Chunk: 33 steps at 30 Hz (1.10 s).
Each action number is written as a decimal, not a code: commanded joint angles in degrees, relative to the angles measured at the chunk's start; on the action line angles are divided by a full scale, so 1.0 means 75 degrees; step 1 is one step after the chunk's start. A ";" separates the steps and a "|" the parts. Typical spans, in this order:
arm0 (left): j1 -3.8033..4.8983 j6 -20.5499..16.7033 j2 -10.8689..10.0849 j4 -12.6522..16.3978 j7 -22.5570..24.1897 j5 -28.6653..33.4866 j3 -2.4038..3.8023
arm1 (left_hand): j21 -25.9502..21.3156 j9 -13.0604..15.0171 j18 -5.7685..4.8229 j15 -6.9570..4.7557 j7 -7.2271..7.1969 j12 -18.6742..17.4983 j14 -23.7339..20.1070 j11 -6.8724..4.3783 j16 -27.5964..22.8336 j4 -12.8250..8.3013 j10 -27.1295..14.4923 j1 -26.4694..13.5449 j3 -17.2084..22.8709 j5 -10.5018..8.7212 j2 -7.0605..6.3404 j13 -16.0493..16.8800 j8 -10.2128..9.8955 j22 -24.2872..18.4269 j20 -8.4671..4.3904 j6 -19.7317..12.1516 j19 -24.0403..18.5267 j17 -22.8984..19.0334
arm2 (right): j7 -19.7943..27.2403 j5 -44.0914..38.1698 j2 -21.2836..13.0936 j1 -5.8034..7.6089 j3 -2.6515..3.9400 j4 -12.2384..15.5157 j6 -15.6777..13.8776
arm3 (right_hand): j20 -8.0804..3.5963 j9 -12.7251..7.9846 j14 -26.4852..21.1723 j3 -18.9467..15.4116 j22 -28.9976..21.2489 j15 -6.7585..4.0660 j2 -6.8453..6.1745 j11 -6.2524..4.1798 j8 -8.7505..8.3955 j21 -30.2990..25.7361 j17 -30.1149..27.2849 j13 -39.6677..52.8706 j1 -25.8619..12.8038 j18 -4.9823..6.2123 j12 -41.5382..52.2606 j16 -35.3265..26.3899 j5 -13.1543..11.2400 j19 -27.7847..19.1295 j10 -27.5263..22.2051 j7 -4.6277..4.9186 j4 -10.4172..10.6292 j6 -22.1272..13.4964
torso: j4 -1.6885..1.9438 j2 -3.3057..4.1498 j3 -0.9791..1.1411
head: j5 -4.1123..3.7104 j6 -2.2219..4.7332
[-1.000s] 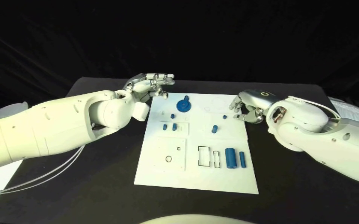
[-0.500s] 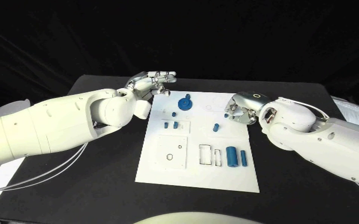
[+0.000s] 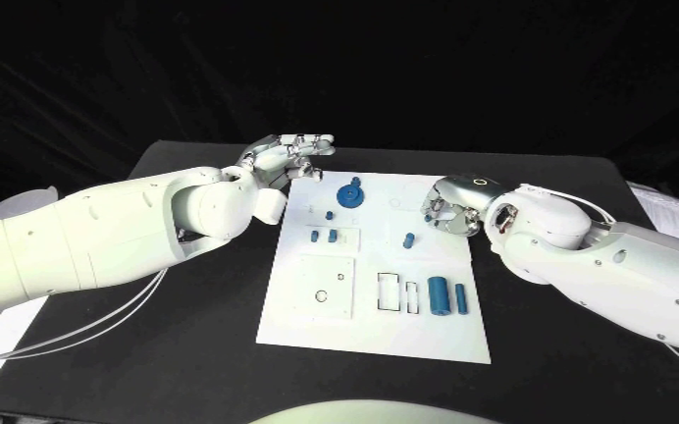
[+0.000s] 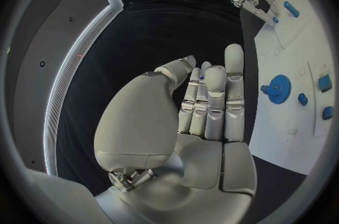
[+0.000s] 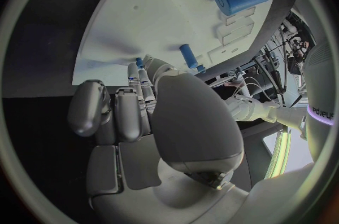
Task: Assemble the parts on the task board
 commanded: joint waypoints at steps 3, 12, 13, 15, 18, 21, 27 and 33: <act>0.0002 0.0133 0.0011 0.0019 0.0048 0.0015 0.0004 | -0.0048 -0.0012 0.0146 0.0007 0.0007 0.0028 0.0019 0.0008 -0.0029 -0.0001 -0.0058 0.0028 -0.0032 -0.0034 0.0052 0.0005 -0.0002 -0.0007 -0.0049 -0.0038 0.0023 -0.0001 | 0.0097 -0.0015 0.0109 -0.0021 -0.0022 -0.0129 0.0301 | -0.0015 0.0013 0.0361 0.0070 -0.0006 -0.0018 0.0006 -0.0002 0.0012 -0.0027 -0.0004 -0.0014 -0.0086 0.0087 -0.0031 -0.0021 -0.0055 0.0012 0.0065 0.0011 -0.0006 0.0076 | 0.0001 0.0000 0.0000 | 0.0011 0.0005; 0.0002 0.0131 0.0003 0.0033 0.0032 0.0009 0.0004 | -0.0050 -0.0012 0.0145 0.0008 0.0007 0.0032 0.0018 0.0008 -0.0030 -0.0006 -0.0061 0.0033 -0.0036 -0.0034 0.0054 0.0005 -0.0001 -0.0009 -0.0049 -0.0041 0.0024 -0.0004 | 0.0037 -0.0047 0.0210 -0.0050 -0.0046 -0.0314 0.0501 | 0.0002 0.0040 0.0369 0.0250 -0.0010 0.0008 0.0075 -0.0007 0.0050 -0.0036 -0.0005 -0.0013 -0.0125 0.0085 0.0005 -0.0015 -0.0095 0.0031 0.0226 0.0009 -0.0109 0.0235 | 0.0003 0.0001 0.0000 | 0.0027 -0.0024; 0.0002 0.0129 0.0002 0.0033 0.0031 0.0009 0.0004 | -0.0050 -0.0012 0.0145 0.0008 0.0007 0.0032 0.0018 0.0008 -0.0030 -0.0006 -0.0061 0.0033 -0.0036 -0.0034 0.0054 0.0005 -0.0001 -0.0009 -0.0049 -0.0041 0.0024 -0.0004 | 0.0029 -0.0052 0.0218 -0.0053 -0.0048 -0.0323 0.0540 | 0.0003 0.0046 0.0370 0.0279 -0.0008 0.0009 0.0090 -0.0009 0.0060 -0.0036 -0.0001 -0.0010 -0.0121 0.0085 0.0017 -0.0011 -0.0108 0.0034 0.0264 0.0009 -0.0136 0.0267 | 0.0006 0.0003 0.0000 | 0.0025 -0.0031; 0.0002 0.0127 0.0000 0.0035 0.0028 0.0008 0.0004 | -0.0050 -0.0012 0.0145 0.0008 0.0007 0.0032 0.0018 0.0008 -0.0030 -0.0006 -0.0061 0.0033 -0.0036 -0.0034 0.0054 0.0005 -0.0001 -0.0009 -0.0049 -0.0041 0.0024 -0.0004 | -0.0001 -0.0066 0.0239 -0.0057 -0.0053 -0.0342 0.0679 | 0.0007 0.0056 0.0373 0.0353 -0.0009 0.0017 0.0123 -0.0004 0.0067 -0.0039 0.0005 -0.0013 -0.0109 0.0085 0.0013 -0.0004 -0.0152 0.0039 0.0302 0.0015 -0.0208 0.0316 | 0.0005 0.0004 -0.0001 | 0.0024 -0.0042; 0.0002 0.0128 0.0001 0.0037 0.0022 0.0006 0.0004 | -0.0053 -0.0012 0.0145 0.0009 0.0009 0.0036 0.0016 0.0010 -0.0030 -0.0010 -0.0067 0.0036 -0.0042 -0.0034 0.0055 0.0006 -0.0001 -0.0011 -0.0048 -0.0046 0.0025 -0.0010 | -0.0035 -0.0087 0.0256 -0.0060 -0.0059 -0.0356 0.0839 | 0.0018 0.0061 0.0374 0.0453 -0.0006 0.0029 0.0158 0.0019 0.0058 -0.0040 0.0005 -0.0017 -0.0108 0.0081 -0.0017 -0.0001 -0.0249 0.0044 0.0305 0.0028 -0.0299 0.0346 | 0.0004 0.0001 -0.0001 | 0.0029 -0.0055; 0.0003 0.0126 0.0000 0.0039 0.0016 0.0001 0.0004 | -0.0054 -0.0012 0.0145 0.0009 0.0009 0.0036 0.0016 0.0010 -0.0031 -0.0011 -0.0068 0.0036 -0.0043 -0.0034 0.0055 0.0006 -0.0001 -0.0012 -0.0048 -0.0047 0.0025 -0.0011 | -0.0062 -0.0121 0.0271 -0.0064 -0.0067 -0.0370 0.1012 | 0.0023 0.0076 0.0375 0.0592 -0.0005 0.0033 0.0218 0.0013 0.0067 -0.0042 0.0006 -0.0009 -0.0108 0.0083 -0.0015 0.0004 -0.0429 0.0049 0.0382 0.0031 -0.0418 0.0415 | 0.0001 0.0001 0.0000 | 0.0027 -0.0064; 0.0003 0.0115 -0.0003 0.0040 0.0001 -0.0013 0.0004 | -0.0059 -0.0013 0.0145 0.0010 0.0012 0.0043 0.0014 0.0012 -0.0029 -0.0021 -0.0079 0.0048 -0.0050 -0.0032 0.0062 0.0006 0.0000 -0.0016 -0.0048 -0.0056 0.0028 -0.0015 | -0.0123 -0.0274 0.0280 -0.0076 -0.0075 -0.0345 0.1027 | -0.0001 0.0131 0.0386 0.0754 0.0056 -0.0004 0.0279 -0.0037 0.0128 -0.0002 0.0052 0.0011 -0.0103 0.0075 0.0020 0.0048 -0.0543 0.0080 0.0598 -0.0007 -0.0641 0.0602 | -0.0001 0.0000 0.0000 | 0.0027 -0.0083; 0.0003 0.0118 -0.0001 0.0040 -0.0013 -0.0058 0.0004 | -0.0062 -0.0013 0.0145 0.0011 0.0014 0.0048 0.0010 0.0014 -0.0031 -0.0028 -0.0088 0.0055 -0.0056 -0.0032 0.0064 0.0006 0.0000 -0.0018 -0.0048 -0.0063 0.0030 -0.0026 | -0.0216 -0.0440 0.0269 -0.0090 -0.0077 -0.0272 0.0555 | -0.0018 0.0147 0.0391 0.0832 0.0084 -0.0014 0.0272 -0.0046 0.0122 0.0019 0.0070 0.0005 -0.0119 0.0070 -0.0012 0.0067 -0.0542 0.0097 0.0634 -0.0011 -0.0757 0.0635 | 0.0000 -0.0004 -0.0002 | 0.0021 -0.0091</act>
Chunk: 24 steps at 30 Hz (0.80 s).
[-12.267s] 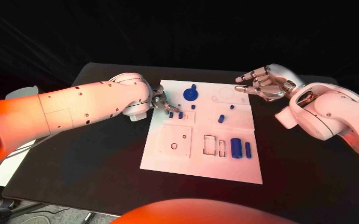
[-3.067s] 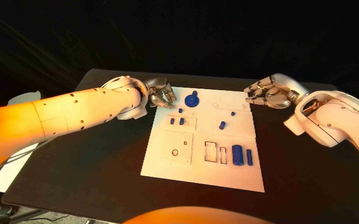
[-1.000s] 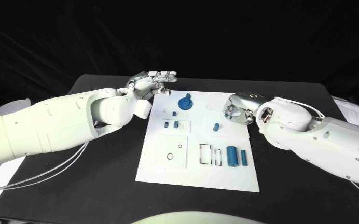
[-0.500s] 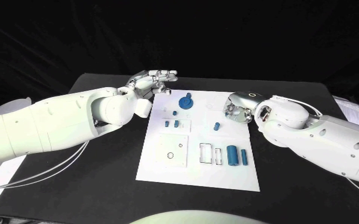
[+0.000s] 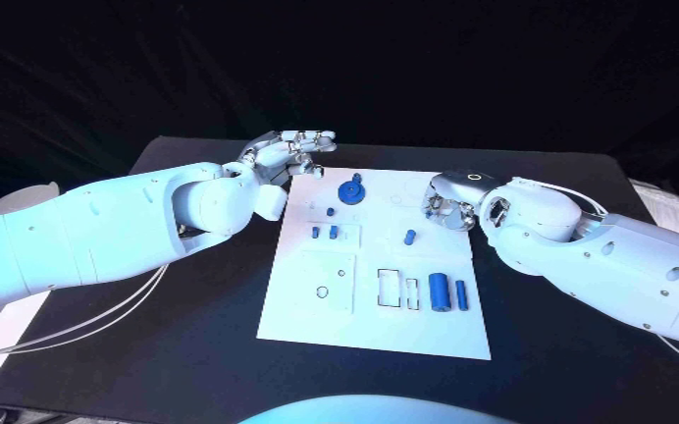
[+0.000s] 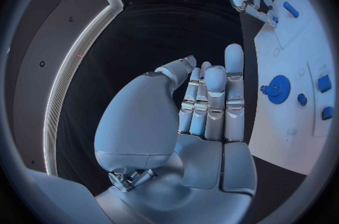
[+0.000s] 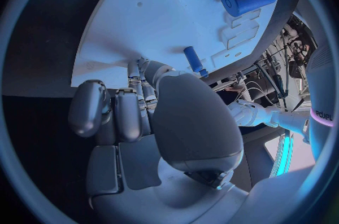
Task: Assemble the parts on the task board
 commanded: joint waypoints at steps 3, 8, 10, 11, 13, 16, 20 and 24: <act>0.0004 0.0118 0.0007 0.0025 0.0004 -0.0052 0.0005 | -0.0034 -0.0011 0.0146 0.0008 0.0015 0.0048 0.0008 -0.0014 -0.0031 -0.0007 -0.0061 0.0025 -0.0035 -0.0032 0.0035 0.0008 0.0000 -0.0008 -0.0048 -0.0063 0.0030 -0.0017 | -0.0204 -0.0308 -0.0007 -0.0119 -0.0084 0.0053 -0.0107 | 0.0003 0.0011 0.0395 0.0064 0.0027 -0.0007 0.0071 0.0022 0.0002 0.0031 0.0018 -0.0001 -0.0060 0.0066 -0.0032 0.0051 -0.0006 0.0079 0.0009 0.0010 -0.0114 0.0052 | 0.0003 -0.0001 0.0001 | -0.0014 -0.0014; 0.0004 0.0115 0.0009 0.0023 -0.0007 -0.0095 0.0005 | -0.0039 -0.0012 0.0146 0.0010 0.0020 0.0053 0.0008 -0.0010 -0.0026 -0.0015 -0.0076 0.0032 -0.0044 -0.0031 0.0038 0.0008 0.0000 -0.0012 -0.0047 -0.0075 0.0032 -0.0014 | -0.0325 -0.0408 0.0001 -0.0120 -0.0083 0.0101 -0.0424 | 0.0004 0.0018 0.0397 0.0129 0.0046 0.0004 0.0050 0.0042 -0.0016 0.0046 0.0015 -0.0004 -0.0131 0.0061 -0.0079 0.0055 -0.0025 0.0089 -0.0009 0.0022 -0.0160 0.0055 | 0.0015 -0.0001 0.0000 | -0.0012 -0.0040; 0.0004 0.0117 0.0010 0.0025 -0.0011 -0.0117 0.0005 | -0.0039 -0.0012 0.0146 0.0010 0.0020 0.0053 0.0008 -0.0010 -0.0026 -0.0015 -0.0076 0.0032 -0.0044 -0.0031 0.0038 0.0008 0.0000 -0.0012 -0.0047 -0.0075 0.0032 -0.0014 | -0.0353 -0.0426 0.0010 -0.0119 -0.0082 0.0104 -0.0486 | 0.0006 0.0023 0.0398 0.0155 0.0054 0.0010 0.0047 0.0049 -0.0019 0.0052 0.0011 -0.0002 -0.0171 0.0059 -0.0088 0.0055 -0.0050 0.0093 0.0003 0.0029 -0.0172 0.0064 | 0.0023 0.0001 -0.0002 | -0.0018 -0.0044; 0.0004 0.0117 0.0010 0.0027 -0.0012 -0.0124 0.0005 | -0.0039 -0.0012 0.0146 0.0010 0.0020 0.0053 0.0008 -0.0010 -0.0026 -0.0015 -0.0076 0.0032 -0.0044 -0.0031 0.0038 0.0008 0.0000 -0.0012 -0.0047 -0.0075 0.0032 -0.0014 | -0.0362 -0.0432 0.0013 -0.0118 -0.0082 0.0104 -0.0513 | 0.0007 0.0024 0.0398 0.0162 0.0057 0.0011 0.0046 0.0051 -0.0020 0.0054 0.0012 -0.0002 -0.0182 0.0058 -0.0090 0.0057 -0.0058 0.0095 0.0008 0.0031 -0.0174 0.0066 | 0.0029 0.0001 -0.0003 | -0.0018 -0.0050; 0.0004 0.0117 0.0010 0.0028 -0.0013 -0.0134 0.0005 | -0.0039 -0.0012 0.0146 0.0010 0.0020 0.0053 0.0008 -0.0010 -0.0026 -0.0015 -0.0076 0.0032 -0.0044 -0.0031 0.0038 0.0008 0.0000 -0.0012 -0.0047 -0.0075 0.0032 -0.0014 | -0.0373 -0.0440 0.0017 -0.0116 -0.0080 0.0108 -0.0563 | 0.0009 0.0028 0.0398 0.0178 0.0059 0.0013 0.0046 0.0055 -0.0022 0.0057 0.0008 0.0000 -0.0211 0.0058 -0.0095 0.0055 -0.0076 0.0097 0.0020 0.0034 -0.0180 0.0075 | 0.0016 -0.0004 -0.0004 | 0.0001 -0.0058; 0.0004 0.0114 0.0008 0.0028 -0.0018 -0.0142 0.0005 | -0.0040 -0.0012 0.0146 0.0010 0.0020 0.0054 0.0007 -0.0009 -0.0027 -0.0015 -0.0077 0.0032 -0.0045 -0.0031 0.0039 0.0008 0.0000 -0.0012 -0.0047 -0.0076 0.0033 -0.0015 | -0.0377 -0.0441 0.0006 -0.0111 -0.0075 0.0133 -0.0621 | 0.0011 0.0033 0.0398 0.0197 0.0059 0.0015 0.0047 0.0057 -0.0022 0.0057 0.0006 0.0001 -0.0243 0.0058 -0.0100 0.0056 -0.0101 0.0098 0.0034 0.0036 -0.0187 0.0085 | 0.0007 -0.0002 -0.0004 | 0.0007 -0.0058; 0.0004 0.0117 0.0007 0.0021 -0.0033 -0.0147 0.0005 | -0.0044 -0.0014 0.0145 0.0014 0.0027 0.0059 0.0003 -0.0003 -0.0031 -0.0018 -0.0094 0.0033 -0.0055 -0.0031 0.0043 0.0007 -0.0002 -0.0016 -0.0046 -0.0091 0.0036 -0.0033 | -0.0377 -0.0412 -0.0040 -0.0100 -0.0054 0.0210 -0.0663 | 0.0014 0.0041 0.0397 0.0221 0.0070 0.0015 0.0046 0.0058 -0.0023 0.0064 0.0002 0.0002 -0.0282 0.0056 -0.0107 0.0057 -0.0140 0.0102 0.0053 0.0037 -0.0201 0.0100 | -0.0001 -0.0009 -0.0004 | 0.0013 -0.0056; 0.0004 0.0119 0.0002 0.0018 -0.0047 -0.0150 0.0005 | -0.0051 -0.0015 0.0143 0.0018 0.0033 0.0064 -0.0004 0.0003 -0.0034 -0.0020 -0.0113 0.0031 -0.0066 -0.0031 0.0050 0.0006 -0.0003 -0.0020 -0.0043 -0.0106 0.0038 -0.0047 | -0.0383 -0.0383 -0.0113 -0.0084 -0.0029 0.0327 -0.0675 | 0.0017 0.0048 0.0399 0.0240 0.0083 0.0014 0.0048 0.0057 -0.0022 0.0074 0.0010 0.0004 -0.0311 0.0054 -0.0111 0.0065 -0.0172 0.0108 0.0070 0.0035 -0.0212 0.0114 | -0.0005 -0.0009 -0.0010 | 0.0009 -0.0060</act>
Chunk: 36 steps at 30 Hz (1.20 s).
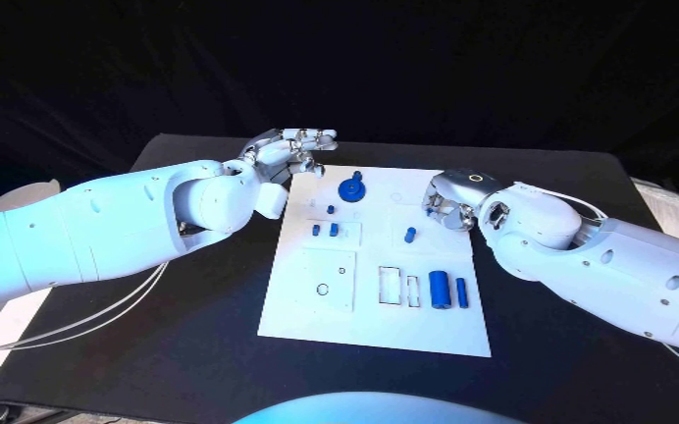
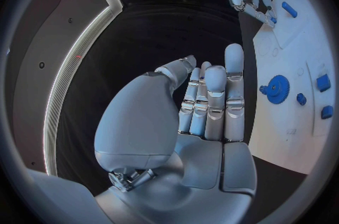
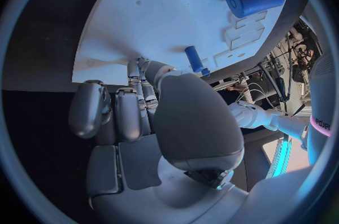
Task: Assemble the parts on the task board
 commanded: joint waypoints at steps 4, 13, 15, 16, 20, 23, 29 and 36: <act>0.0004 0.0129 -0.0005 0.0006 -0.0019 -0.0064 0.0005 | -0.0054 -0.0008 0.0144 0.0009 0.0002 0.0035 -0.0011 0.0006 -0.0024 0.0001 -0.0068 0.0030 -0.0050 -0.0030 0.0053 0.0007 -0.0004 -0.0014 -0.0013 -0.0078 0.0010 0.0006 | -0.0072 -0.0063 -0.0111 0.0040 0.0042 0.0214 -0.0102 | 0.0017 0.0020 0.0400 0.0056 0.0022 0.0010 0.0002 0.0014 0.0002 0.0053 0.0008 0.0010 -0.0105 0.0052 -0.0040 0.0046 -0.0066 0.0057 0.0046 -0.0008 -0.0020 0.0086 | -0.0008 -0.0004 -0.0004 | -0.0007 0.0003; 0.0004 0.0131 -0.0022 -0.0027 -0.0055 -0.0085 0.0005 | -0.0065 -0.0013 0.0142 0.0020 0.0020 0.0049 0.0003 0.0023 0.0005 -0.0011 -0.0128 0.0032 -0.0079 -0.0029 0.0061 0.0003 -0.0015 -0.0023 -0.0006 -0.0134 0.0022 0.0028 | -0.0137 -0.0034 -0.0280 0.0090 0.0106 0.0421 -0.0102 | 0.0017 0.0026 0.0402 0.0068 0.0052 0.0006 0.0005 0.0012 0.0002 0.0074 0.0019 0.0010 -0.0133 0.0046 -0.0045 0.0057 -0.0083 0.0069 0.0057 -0.0010 -0.0024 0.0095 | -0.0007 0.0003 0.0002 | -0.0020 0.0019; 0.0004 0.0137 -0.0026 -0.0032 -0.0059 -0.0123 0.0005 | -0.0066 -0.0013 0.0142 0.0022 0.0023 0.0052 0.0014 0.0025 0.0021 -0.0012 -0.0137 0.0033 -0.0082 -0.0028 0.0065 0.0003 -0.0016 -0.0025 -0.0005 -0.0142 0.0025 0.0054 | -0.0149 -0.0036 -0.0317 0.0093 0.0120 0.0490 -0.0109 | 0.0017 0.0026 0.0402 0.0070 0.0051 0.0005 0.0007 0.0012 0.0002 0.0073 0.0016 0.0010 -0.0134 0.0047 -0.0045 0.0055 -0.0083 0.0068 0.0058 -0.0010 -0.0025 0.0096 | -0.0005 0.0003 0.0002 | -0.0017 0.0023; 0.0004 0.0138 -0.0028 -0.0033 -0.0061 -0.0134 0.0005 | -0.0067 -0.0014 0.0142 0.0023 0.0026 0.0056 0.0021 0.0028 0.0032 -0.0014 -0.0147 0.0035 -0.0084 -0.0027 0.0070 0.0003 -0.0018 -0.0026 -0.0004 -0.0151 0.0029 0.0067 | -0.0149 -0.0036 -0.0332 0.0094 0.0126 0.0527 -0.0119 | 0.0017 0.0026 0.0402 0.0070 0.0052 0.0005 0.0007 0.0012 0.0002 0.0073 0.0017 0.0010 -0.0134 0.0047 -0.0045 0.0056 -0.0083 0.0069 0.0058 -0.0010 -0.0025 0.0097 | -0.0005 0.0003 0.0002 | -0.0017 0.0023; 0.0004 0.0145 -0.0036 -0.0038 -0.0061 -0.0165 0.0005 | -0.0067 -0.0014 0.0142 0.0023 0.0026 0.0056 0.0021 0.0028 0.0032 -0.0014 -0.0147 0.0035 -0.0084 -0.0027 0.0070 0.0003 -0.0018 -0.0026 -0.0004 -0.0151 0.0029 0.0067 | -0.0129 -0.0026 -0.0399 0.0096 0.0159 0.0823 -0.0207 | 0.0016 0.0028 0.0403 0.0078 0.0064 0.0002 0.0009 0.0010 0.0003 0.0082 0.0025 0.0010 -0.0137 0.0045 -0.0046 0.0062 -0.0082 0.0074 0.0063 -0.0011 -0.0029 0.0100 | -0.0008 0.0007 0.0007 | 0.0015 0.0007; 0.0004 0.0149 -0.0040 -0.0039 -0.0059 -0.0174 0.0005 | -0.0068 -0.0014 0.0141 0.0025 0.0028 0.0059 0.0023 0.0030 0.0037 -0.0016 -0.0156 0.0037 -0.0087 -0.0026 0.0074 0.0002 -0.0019 -0.0027 -0.0002 -0.0159 0.0032 0.0068 | -0.0119 -0.0019 -0.0405 0.0096 0.0176 0.1092 -0.0245 | 0.0013 0.0032 0.0404 0.0094 0.0073 -0.0007 0.0015 0.0005 0.0004 0.0089 0.0032 0.0011 -0.0141 0.0044 -0.0048 0.0069 -0.0077 0.0078 0.0074 -0.0012 -0.0040 0.0109 | -0.0014 0.0008 0.0008 | 0.0025 0.0003; 0.0003 0.0164 -0.0028 -0.0030 -0.0053 -0.0180 0.0005 | -0.0069 -0.0014 0.0141 0.0026 0.0029 0.0060 0.0024 0.0031 0.0038 -0.0017 -0.0160 0.0037 -0.0088 -0.0026 0.0075 0.0002 -0.0019 -0.0028 -0.0002 -0.0162 0.0033 0.0068 | -0.0083 -0.0017 -0.0264 0.0091 0.0192 0.1585 -0.0257 | 0.0008 0.0035 0.0405 0.0106 0.0086 -0.0013 0.0016 0.0003 0.0005 0.0098 0.0043 0.0011 -0.0145 0.0044 -0.0050 0.0079 -0.0071 0.0084 0.0081 -0.0012 -0.0050 0.0114 | 0.0001 0.0008 0.0002 | 0.0061 -0.0007; 0.0003 0.0197 -0.0018 -0.0025 -0.0050 -0.0182 0.0005 | -0.0073 -0.0011 0.0143 0.0026 0.0031 0.0086 0.0024 0.0033 0.0047 -0.0059 -0.0186 0.0090 -0.0083 -0.0019 0.0093 0.0005 -0.0012 -0.0032 -0.0001 -0.0180 0.0045 0.0056 | 0.0019 -0.0036 0.0080 0.0056 0.0193 0.1819 -0.0147 | 0.0000 0.0037 0.0404 0.0116 0.0078 -0.0016 0.0015 0.0004 0.0002 0.0094 0.0041 0.0010 -0.0152 0.0047 -0.0056 0.0079 -0.0064 0.0082 0.0082 -0.0009 -0.0059 0.0113 | 0.0011 0.0010 -0.0002 | 0.0180 -0.0045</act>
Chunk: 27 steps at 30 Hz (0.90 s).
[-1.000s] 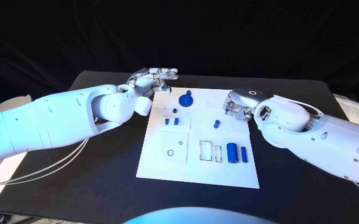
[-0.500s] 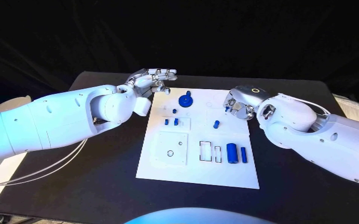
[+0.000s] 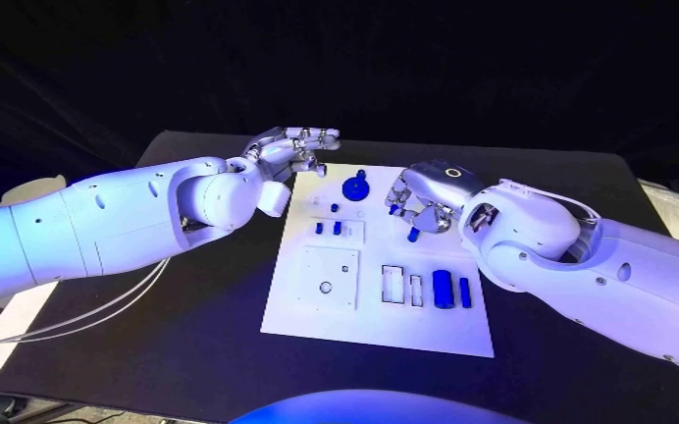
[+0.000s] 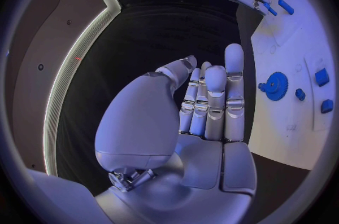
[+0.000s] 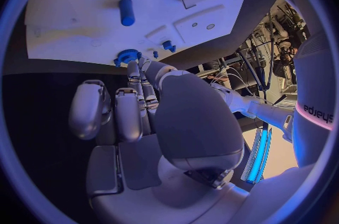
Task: Assemble the parts on the task board
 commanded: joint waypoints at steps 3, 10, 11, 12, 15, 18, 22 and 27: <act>0.0003 0.0180 0.0019 0.0023 0.0038 -0.0051 0.0005 | -0.0043 -0.0005 0.0143 0.0012 0.0010 0.0028 0.0037 0.0008 0.0046 -0.0038 -0.0052 0.0030 -0.0022 -0.0019 0.0033 0.0005 -0.0011 -0.0011 -0.0001 -0.0052 0.0046 -0.0008 | 0.0129 -0.0103 0.0277 -0.0089 -0.0008 0.0023 0.0084 | -0.0005 0.0005 0.0404 0.0065 0.0002 -0.0019 0.0008 0.0010 0.0011 0.0033 0.0006 0.0006 -0.0086 0.0049 -0.0048 0.0051 0.0021 0.0026 0.0031 -0.0004 -0.0007 0.0058 | -0.0002 -0.0004 -0.0005 | 0.0154 -0.0046; 0.0003 0.0191 0.0033 0.0040 0.0038 -0.0051 0.0005 | -0.0043 -0.0005 0.0143 0.0012 0.0010 0.0028 0.0037 0.0008 0.0046 -0.0038 -0.0052 0.0030 -0.0022 -0.0019 0.0033 0.0005 -0.0011 -0.0011 -0.0001 -0.0052 0.0046 -0.0008 | 0.0234 -0.0138 0.0629 -0.0302 -0.0069 -0.0128 0.0175 | -0.0014 0.0007 0.0403 0.0099 -0.0001 -0.0022 0.0010 0.0012 0.0000 0.0033 0.0007 0.0004 -0.0088 0.0049 -0.0063 0.0054 0.0057 0.0027 0.0029 0.0002 -0.0041 0.0048 | -0.0011 -0.0001 0.0000 | 0.0325 -0.0143; 0.0003 0.0192 0.0036 0.0042 0.0040 -0.0051 0.0005 | -0.0043 -0.0005 0.0143 0.0012 0.0010 0.0028 0.0037 0.0008 0.0046 -0.0038 -0.0052 0.0030 -0.0022 -0.0019 0.0033 0.0005 -0.0011 -0.0011 -0.0001 -0.0052 0.0046 -0.0008 | 0.0252 -0.0139 0.0672 -0.0333 -0.0080 -0.0152 0.0187 | -0.0014 0.0007 0.0403 0.0099 -0.0004 -0.0022 0.0009 0.0012 0.0000 0.0031 0.0007 0.0004 -0.0090 0.0049 -0.0064 0.0055 0.0057 0.0026 0.0028 0.0003 -0.0043 0.0047 | -0.0011 0.0000 0.0001 | 0.0344 -0.0158; 0.0003 0.0193 0.0039 0.0044 0.0040 -0.0051 0.0005 | -0.0043 -0.0005 0.0143 0.0012 0.0010 0.0028 0.0037 0.0008 0.0046 -0.0038 -0.0052 0.0030 -0.0022 -0.0019 0.0033 0.0005 -0.0011 -0.0011 -0.0001 -0.0052 0.0046 -0.0008 | 0.0270 -0.0139 0.0714 -0.0361 -0.0092 -0.0176 0.0197 | -0.0015 0.0007 0.0403 0.0100 -0.0008 -0.0022 0.0007 0.0013 -0.0001 0.0028 0.0008 0.0004 -0.0092 0.0050 -0.0066 0.0056 0.0059 0.0024 0.0027 0.0004 -0.0044 0.0046 | -0.0011 0.0000 0.0002 | 0.0362 -0.0174; 0.0003 0.0196 0.0048 0.0054 0.0043 -0.0051 0.0005 | -0.0043 -0.0005 0.0143 0.0012 0.0010 0.0028 0.0037 0.0008 0.0046 -0.0038 -0.0052 0.0030 -0.0022 -0.0019 0.0033 0.0005 -0.0011 -0.0011 -0.0001 -0.0052 0.0046 -0.0008 | 0.0327 -0.0136 0.0831 -0.0452 -0.0125 -0.0247 0.0214 | -0.0016 0.0008 0.0402 0.0100 -0.0012 -0.0021 0.0005 0.0015 -0.0003 0.0025 0.0006 0.0004 -0.0097 0.0051 -0.0068 0.0054 0.0059 0.0023 0.0026 0.0006 -0.0046 0.0044 | -0.0006 0.0002 -0.0004 | 0.0390 -0.0196; 0.0003 0.0200 0.0058 0.0059 0.0047 -0.0051 0.0005 | -0.0043 -0.0005 0.0143 0.0012 0.0010 0.0028 0.0037 0.0008 0.0046 -0.0038 -0.0052 0.0030 -0.0022 -0.0019 0.0033 0.0005 -0.0011 -0.0011 -0.0001 -0.0052 0.0046 -0.0008 | 0.0401 -0.0155 0.0924 -0.0538 -0.0149 -0.0308 0.0167 | -0.0017 0.0007 0.0399 0.0103 -0.0022 -0.0018 -0.0003 0.0022 -0.0013 0.0019 -0.0004 0.0002 -0.0119 0.0052 -0.0078 0.0048 0.0061 0.0019 0.0015 0.0014 -0.0052 0.0031 | -0.0008 -0.0002 -0.0006 | 0.0420 -0.0219; 0.0003 0.0206 0.0071 0.0058 0.0050 -0.0051 0.0005 | -0.0043 -0.0005 0.0143 0.0012 0.0010 0.0028 0.0037 0.0008 0.0046 -0.0038 -0.0052 0.0030 -0.0022 -0.0019 0.0033 0.0005 -0.0011 -0.0011 -0.0001 -0.0052 0.0046 -0.0008 | 0.0483 -0.0192 0.1029 -0.0645 -0.0175 -0.0384 0.0133 | -0.0016 0.0006 0.0398 0.0108 -0.0023 -0.0015 -0.0007 0.0028 -0.0021 0.0018 -0.0008 0.0000 -0.0135 0.0051 -0.0088 0.0046 0.0066 0.0018 0.0004 0.0020 -0.0058 0.0018 | -0.0007 0.0004 0.0010 | 0.0493 -0.0267; 0.0003 0.0216 0.0091 0.0051 0.0049 -0.0051 0.0005 | -0.0045 -0.0003 0.0143 0.0014 0.0013 0.0040 0.0031 0.0010 0.0041 -0.0039 -0.0054 0.0027 -0.0028 -0.0021 0.0036 0.0007 -0.0006 -0.0012 0.0000 -0.0051 0.0048 -0.0026 | 0.0563 -0.0292 0.1146 -0.0775 -0.0219 -0.0465 0.0094 | -0.0016 0.0006 0.0398 0.0108 -0.0028 -0.0013 -0.0011 0.0030 -0.0024 0.0014 -0.0006 0.0000 -0.0146 0.0052 -0.0092 0.0048 0.0068 0.0016 0.0000 0.0022 -0.0060 0.0015 | -0.0008 -0.0008 -0.0005 | 0.0546 -0.0303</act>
